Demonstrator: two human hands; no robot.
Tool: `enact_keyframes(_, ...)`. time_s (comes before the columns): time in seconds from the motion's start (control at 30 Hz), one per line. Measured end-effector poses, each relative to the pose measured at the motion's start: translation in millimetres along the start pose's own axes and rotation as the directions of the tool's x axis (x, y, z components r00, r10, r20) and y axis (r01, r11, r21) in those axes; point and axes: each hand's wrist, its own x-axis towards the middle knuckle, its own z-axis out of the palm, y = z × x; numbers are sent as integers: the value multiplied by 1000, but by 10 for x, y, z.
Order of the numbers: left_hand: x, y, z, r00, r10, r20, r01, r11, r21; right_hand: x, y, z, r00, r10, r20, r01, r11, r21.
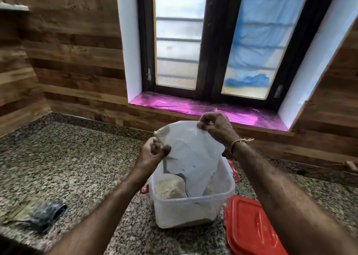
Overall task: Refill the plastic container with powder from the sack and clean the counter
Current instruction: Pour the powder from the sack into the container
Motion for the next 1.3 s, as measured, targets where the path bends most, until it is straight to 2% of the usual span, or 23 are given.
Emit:
enact_keyframes(0.13, -132, -210, 62, 1000, -29, -11, 29, 1000, 4, -4, -32, -12, 999, 37, -15, -36, 998, 53)
enact_keyframes(0.27, -79, -307, 99, 980, 18, -197, 0, 996, 92, 18, -76, 0, 998, 55, 0, -55, 995, 84)
enact_keyframes(0.5, -48, -256, 104, 966, 102, -239, -65, 986, 155, 79, -320, 84, 986, -66, 156, 56, 996, 66)
enact_keyframes(0.6, -81, -282, 122, 962, 118, -245, -64, 974, 215, 121, -450, 178, 986, -136, 101, 144, 986, -80)
enact_keyframes(0.67, -131, -290, 124, 957, 104, -272, -49, 978, 202, 129, -486, 206, 989, -140, 48, 145, 982, -122)
enact_keyframes(0.87, -228, -306, 138, 954, 56, -294, -1, 983, 184, 153, -378, 249, 999, -15, -31, 16, 1000, 1)
enact_keyframes(1.07, -262, -367, 141, 973, -80, -218, 117, 980, 161, 212, -308, 159, 999, 42, 3, -42, 991, 128)
enact_keyframes(1.17, -203, -308, 172, 961, -178, -211, 216, 960, 177, 215, -290, 65, 997, 66, 32, -71, 979, 191)
enact_keyframes(1.3, -121, -302, 226, 933, -334, -130, 346, 935, 81, 204, -250, 48, 995, 73, 72, -86, 976, 198)
